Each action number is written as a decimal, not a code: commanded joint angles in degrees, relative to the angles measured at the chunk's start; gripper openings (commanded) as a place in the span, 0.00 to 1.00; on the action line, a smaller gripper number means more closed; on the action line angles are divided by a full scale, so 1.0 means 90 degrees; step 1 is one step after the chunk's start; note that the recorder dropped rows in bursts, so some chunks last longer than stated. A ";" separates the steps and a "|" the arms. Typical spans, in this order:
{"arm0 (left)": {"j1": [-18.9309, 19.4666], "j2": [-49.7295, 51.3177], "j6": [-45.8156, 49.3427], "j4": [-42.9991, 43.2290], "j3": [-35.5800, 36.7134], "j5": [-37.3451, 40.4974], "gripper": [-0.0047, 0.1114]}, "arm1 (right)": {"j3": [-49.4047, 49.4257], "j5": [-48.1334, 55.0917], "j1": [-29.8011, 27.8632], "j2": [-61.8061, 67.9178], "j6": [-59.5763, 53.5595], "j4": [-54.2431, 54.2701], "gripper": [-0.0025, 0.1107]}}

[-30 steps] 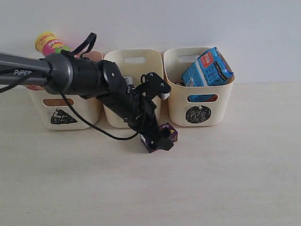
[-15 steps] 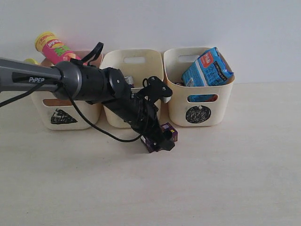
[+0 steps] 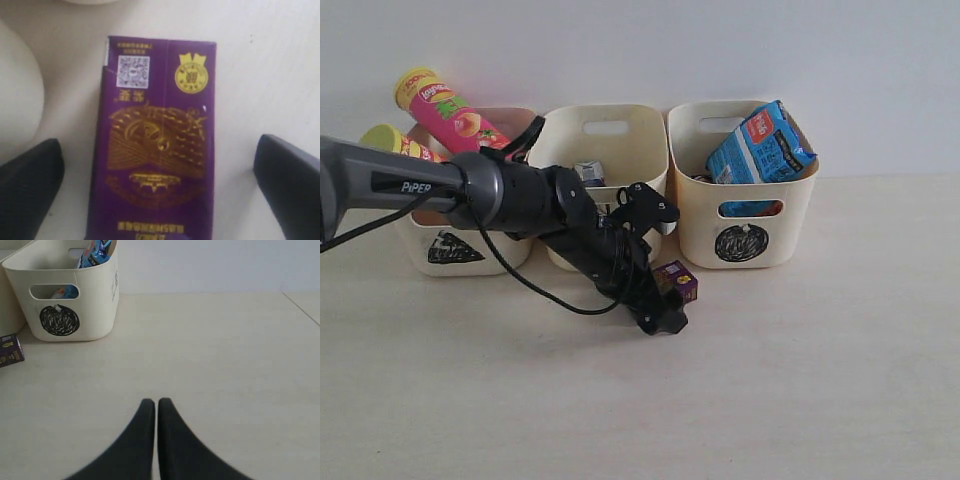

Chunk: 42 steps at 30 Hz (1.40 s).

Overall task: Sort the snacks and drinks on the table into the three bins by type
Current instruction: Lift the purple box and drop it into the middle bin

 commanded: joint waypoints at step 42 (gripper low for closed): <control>0.1208 -0.1622 -0.0119 -0.0303 -0.0786 -0.0317 0.08 | -0.0002 -0.0042 0.0005 -0.0033 0.0000 0.0000 0.02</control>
